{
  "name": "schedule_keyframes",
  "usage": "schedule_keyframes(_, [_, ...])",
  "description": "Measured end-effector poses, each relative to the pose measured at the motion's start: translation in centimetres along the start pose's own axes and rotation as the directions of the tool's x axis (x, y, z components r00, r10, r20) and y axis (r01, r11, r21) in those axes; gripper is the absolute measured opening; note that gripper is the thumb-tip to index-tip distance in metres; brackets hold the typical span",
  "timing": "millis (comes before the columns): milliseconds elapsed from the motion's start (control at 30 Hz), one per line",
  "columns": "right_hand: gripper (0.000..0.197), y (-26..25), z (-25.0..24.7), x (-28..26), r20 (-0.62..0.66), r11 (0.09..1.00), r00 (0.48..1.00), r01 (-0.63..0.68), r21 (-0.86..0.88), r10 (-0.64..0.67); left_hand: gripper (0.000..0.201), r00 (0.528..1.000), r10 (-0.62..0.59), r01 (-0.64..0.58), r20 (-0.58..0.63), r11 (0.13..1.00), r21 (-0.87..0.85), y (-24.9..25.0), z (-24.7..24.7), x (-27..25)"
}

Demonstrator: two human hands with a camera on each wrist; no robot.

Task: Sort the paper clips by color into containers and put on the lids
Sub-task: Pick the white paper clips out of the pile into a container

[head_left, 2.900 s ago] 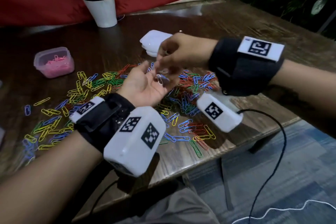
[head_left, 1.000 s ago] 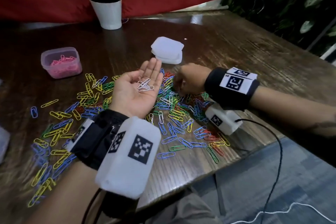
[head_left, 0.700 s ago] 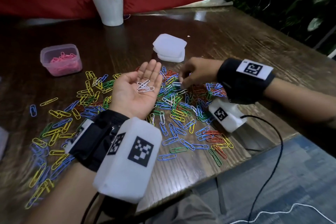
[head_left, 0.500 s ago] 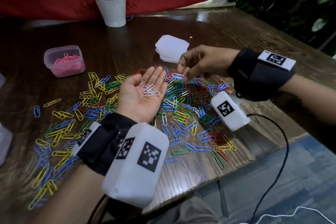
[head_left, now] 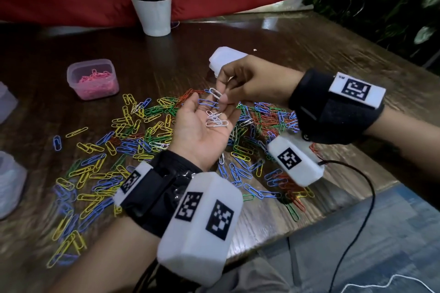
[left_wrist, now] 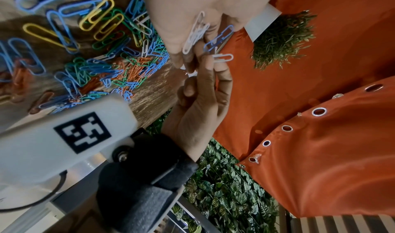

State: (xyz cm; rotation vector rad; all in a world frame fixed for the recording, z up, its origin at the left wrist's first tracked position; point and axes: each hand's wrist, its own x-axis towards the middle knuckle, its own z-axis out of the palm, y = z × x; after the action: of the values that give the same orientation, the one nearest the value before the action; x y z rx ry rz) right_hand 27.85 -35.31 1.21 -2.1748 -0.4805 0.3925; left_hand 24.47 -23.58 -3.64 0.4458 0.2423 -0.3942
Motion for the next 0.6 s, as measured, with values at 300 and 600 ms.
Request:
schedule_keyframes(300, [0.005,-1.4,0.9,-0.7,-0.034,0.997,0.999,-0.002,-0.082,-0.001,0.040,0.999,-0.002,0.001,-0.047,1.000,-0.017,0.1,0.2,-0.1])
schedule_keyframes(600, [0.010,-1.8,1.5,0.9,-0.122,0.900,0.986,-0.156,-0.408,0.116,0.050,0.999,-0.039,0.038,-0.016,0.998,-0.055,0.2,0.4,-0.4])
